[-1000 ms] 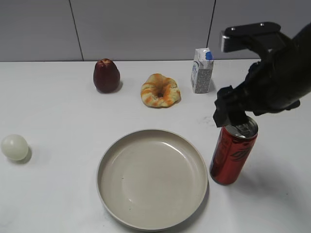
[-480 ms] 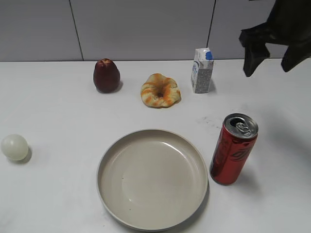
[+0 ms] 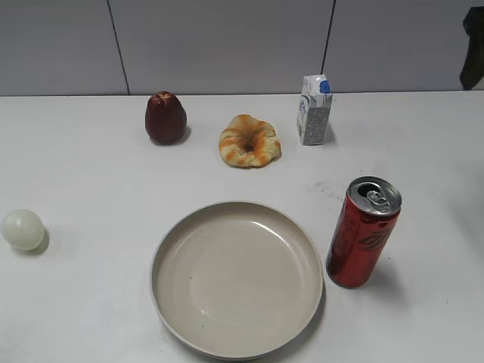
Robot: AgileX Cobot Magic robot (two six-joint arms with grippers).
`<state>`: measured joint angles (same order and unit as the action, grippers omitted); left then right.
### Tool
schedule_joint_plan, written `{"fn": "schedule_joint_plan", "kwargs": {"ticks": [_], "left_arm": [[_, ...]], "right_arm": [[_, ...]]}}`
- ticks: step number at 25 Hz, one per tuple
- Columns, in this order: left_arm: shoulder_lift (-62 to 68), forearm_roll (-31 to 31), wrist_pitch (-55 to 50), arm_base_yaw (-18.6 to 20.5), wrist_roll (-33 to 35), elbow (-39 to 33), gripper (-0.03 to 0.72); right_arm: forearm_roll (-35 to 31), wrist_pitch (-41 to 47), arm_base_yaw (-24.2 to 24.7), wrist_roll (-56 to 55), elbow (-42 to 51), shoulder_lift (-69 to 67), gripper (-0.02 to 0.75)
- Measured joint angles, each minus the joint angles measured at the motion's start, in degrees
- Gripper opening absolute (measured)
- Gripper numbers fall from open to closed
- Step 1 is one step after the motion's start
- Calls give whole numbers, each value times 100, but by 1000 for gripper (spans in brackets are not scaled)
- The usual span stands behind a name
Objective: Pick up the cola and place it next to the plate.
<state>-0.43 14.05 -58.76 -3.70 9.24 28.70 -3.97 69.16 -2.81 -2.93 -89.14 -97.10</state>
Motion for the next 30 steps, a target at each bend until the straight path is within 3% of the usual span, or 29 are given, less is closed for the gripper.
{"fn": "schedule_joint_plan", "kwargs": {"ticks": [9,19,30], "left_arm": [[0,0,0,0,0,0,552],[0,0,0,0,0,0,552],[0,0,0,0,0,0,552]], "right_arm": [[-64,-23,0,162,2731,2429,592],[-47,-1039,0,179,5573,5261,592],[-47,-969,0,232,6055,7954,590]]}}
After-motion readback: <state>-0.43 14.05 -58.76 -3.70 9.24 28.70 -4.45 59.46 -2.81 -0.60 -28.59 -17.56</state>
